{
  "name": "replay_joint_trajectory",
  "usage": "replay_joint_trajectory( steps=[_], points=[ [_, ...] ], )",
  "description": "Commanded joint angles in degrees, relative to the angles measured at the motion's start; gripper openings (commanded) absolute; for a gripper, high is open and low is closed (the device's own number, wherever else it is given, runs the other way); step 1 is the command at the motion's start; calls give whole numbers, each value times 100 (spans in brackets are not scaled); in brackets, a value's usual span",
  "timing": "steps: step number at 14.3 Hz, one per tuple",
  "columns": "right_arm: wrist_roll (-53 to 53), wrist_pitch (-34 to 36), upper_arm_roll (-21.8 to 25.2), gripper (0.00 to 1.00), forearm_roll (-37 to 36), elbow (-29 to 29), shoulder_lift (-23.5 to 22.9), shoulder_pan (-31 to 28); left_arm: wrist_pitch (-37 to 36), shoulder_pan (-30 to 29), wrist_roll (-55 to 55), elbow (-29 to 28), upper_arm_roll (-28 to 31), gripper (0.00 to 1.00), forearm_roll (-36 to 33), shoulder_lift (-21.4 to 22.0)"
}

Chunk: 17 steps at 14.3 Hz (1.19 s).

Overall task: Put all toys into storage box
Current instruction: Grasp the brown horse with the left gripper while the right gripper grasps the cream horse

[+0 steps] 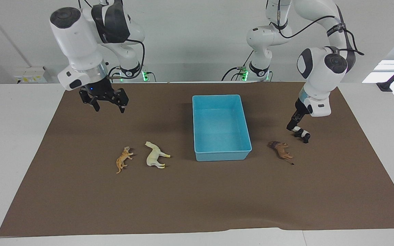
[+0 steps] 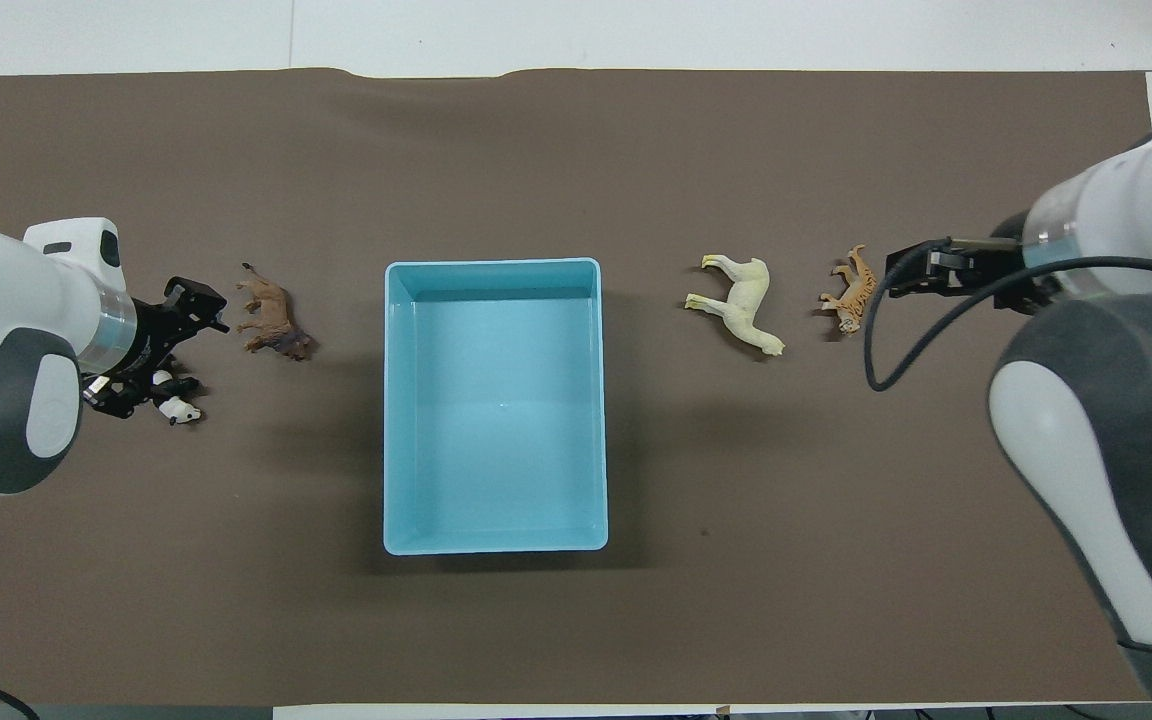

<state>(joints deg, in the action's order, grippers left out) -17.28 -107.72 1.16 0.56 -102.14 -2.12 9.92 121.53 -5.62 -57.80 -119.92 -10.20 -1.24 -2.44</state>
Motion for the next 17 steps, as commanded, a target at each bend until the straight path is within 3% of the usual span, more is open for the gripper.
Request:
replay_joint_trajectory(
  steps=[1, 4, 9, 14, 17],
  points=[
    [-555, -843, -2, 100, 84, 19, -708, 290, 564, 17, -1206, 21, 10, 100, -105, -292],
    [-609, -1697, -2, 100, 84, 19, -1333, 379, 978, 26, -1234, -14, 1, 100, -105, -476],
    [-960, -2480, 7, 100, -12, 54, -2142, 721, 1374, 350, -1269, -321, 1, 100, -105, -556],
    [-953, -2561, 7, 100, -65, -121, -2231, 853, 1531, 728, -1708, -287, 18, 100, -113, -1074],
    [-952, -2700, 7, 100, -74, -200, -2301, 888, 1506, 677, -1708, -260, 18, 100, -113, -1083]
  ],
)
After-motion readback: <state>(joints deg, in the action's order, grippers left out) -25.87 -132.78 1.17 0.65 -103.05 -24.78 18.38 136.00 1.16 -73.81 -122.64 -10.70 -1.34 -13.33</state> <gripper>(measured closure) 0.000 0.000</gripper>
